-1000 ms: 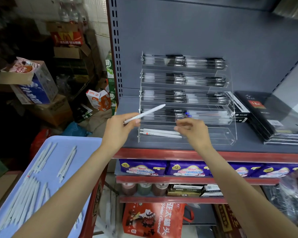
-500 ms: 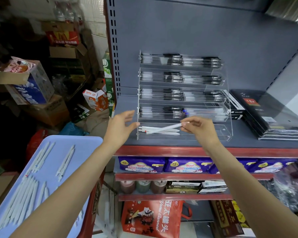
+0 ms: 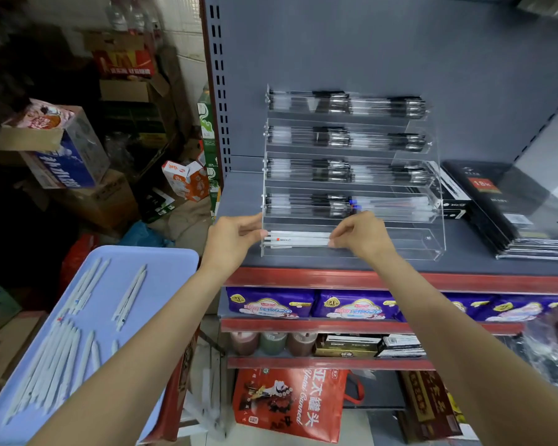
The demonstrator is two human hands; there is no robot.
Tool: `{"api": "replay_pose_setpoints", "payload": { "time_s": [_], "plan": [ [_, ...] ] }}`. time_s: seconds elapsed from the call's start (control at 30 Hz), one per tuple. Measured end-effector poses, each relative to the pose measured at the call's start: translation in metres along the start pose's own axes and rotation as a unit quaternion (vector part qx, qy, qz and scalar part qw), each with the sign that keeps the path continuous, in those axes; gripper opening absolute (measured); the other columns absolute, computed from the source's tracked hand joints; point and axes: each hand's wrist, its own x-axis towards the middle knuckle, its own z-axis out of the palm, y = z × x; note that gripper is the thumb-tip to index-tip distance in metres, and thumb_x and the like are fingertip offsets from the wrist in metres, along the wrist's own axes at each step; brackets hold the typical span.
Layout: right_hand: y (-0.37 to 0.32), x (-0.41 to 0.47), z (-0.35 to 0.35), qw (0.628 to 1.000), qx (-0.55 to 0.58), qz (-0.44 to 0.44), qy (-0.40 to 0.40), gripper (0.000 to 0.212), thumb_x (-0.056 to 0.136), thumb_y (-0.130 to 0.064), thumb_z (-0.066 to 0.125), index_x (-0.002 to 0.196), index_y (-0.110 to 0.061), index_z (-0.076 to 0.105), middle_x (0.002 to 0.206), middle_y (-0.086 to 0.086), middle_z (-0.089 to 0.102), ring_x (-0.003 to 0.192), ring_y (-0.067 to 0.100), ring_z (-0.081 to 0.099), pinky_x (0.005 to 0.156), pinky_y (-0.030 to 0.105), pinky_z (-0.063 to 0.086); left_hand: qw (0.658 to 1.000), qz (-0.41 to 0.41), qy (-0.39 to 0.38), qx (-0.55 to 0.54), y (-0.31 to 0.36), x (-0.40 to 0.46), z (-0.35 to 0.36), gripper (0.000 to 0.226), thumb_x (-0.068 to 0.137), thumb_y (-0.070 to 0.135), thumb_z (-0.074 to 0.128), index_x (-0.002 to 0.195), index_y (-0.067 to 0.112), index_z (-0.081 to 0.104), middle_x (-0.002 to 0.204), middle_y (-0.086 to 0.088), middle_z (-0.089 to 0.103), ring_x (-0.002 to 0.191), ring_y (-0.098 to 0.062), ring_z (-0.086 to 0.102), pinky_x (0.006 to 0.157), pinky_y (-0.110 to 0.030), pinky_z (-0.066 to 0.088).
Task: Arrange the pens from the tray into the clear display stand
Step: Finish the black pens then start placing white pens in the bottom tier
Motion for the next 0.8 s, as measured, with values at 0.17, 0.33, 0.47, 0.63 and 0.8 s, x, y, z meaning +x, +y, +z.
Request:
{"api": "replay_pose_setpoints", "payload": {
  "time_s": [0.17,0.33,0.47,0.63,0.8],
  "plan": [
    [-0.001,-0.005,0.007,0.998,0.001,-0.048,0.028,0.013,0.074,-0.008,0.076,0.087,-0.004,0.073,0.079,0.005,0.066,0.07,0.009,0.055,0.057,0.003,0.038,1.0,0.006,0.023,0.016,0.0,-0.004,0.001,0.032,0.081,0.019,0.071,0.112,0.012,0.067,0.104,-0.003,0.071,0.093,-0.007,0.063,0.09,-0.023,0.049],
    [-0.031,-0.025,0.024,0.99,0.089,-0.105,0.039,0.006,0.081,-0.012,0.069,0.085,-0.016,0.071,0.079,-0.01,0.065,0.068,0.003,0.055,0.063,0.003,0.038,0.999,0.023,0.038,0.006,-0.002,-0.017,-0.013,0.019,0.087,0.021,0.064,0.106,0.019,0.067,0.089,0.004,0.07,0.089,-0.009,0.065,0.082,-0.021,0.049],
    [-0.082,-0.048,0.064,0.978,0.159,-0.13,0.018,0.012,0.084,-0.007,0.064,0.088,-0.016,0.072,0.082,-0.008,0.067,0.066,-0.006,0.055,0.064,0.001,0.04,0.998,0.024,0.043,0.032,-0.025,-0.032,-0.047,0.017,0.09,0.022,0.059,0.106,0.019,0.065,0.086,0.004,0.069,0.082,-0.009,0.064,0.069,-0.013,0.047],
    [-0.145,-0.067,0.153,0.975,0.166,-0.139,-0.05,0.017,0.087,-0.005,0.058,0.096,-0.01,0.071,0.085,-0.004,0.067,0.067,-0.006,0.056,0.064,0.002,0.039,0.995,-0.037,0.056,0.08,-0.102,-0.05,-0.119,0.011,0.091,0.018,0.057,0.096,0.022,0.066,0.088,-0.002,0.071,0.083,-0.018,0.066,0.075,-0.03,0.051],
    [-0.179,-0.063,0.266,0.985,0.118,-0.039,-0.122,0.027,0.089,-0.01,0.056,0.115,-0.008,0.062,0.113,0.012,0.066,0.101,0.02,0.063,0.083,0.023,0.043,0.98,-0.116,0.027,0.159,-0.198,-0.053,-0.194,0.023,0.09,0.008,0.056,0.11,0.003,0.065,0.109,-0.014,0.067,0.097,-0.029,0.064,0.081,-0.025,0.043]
  ]
}}
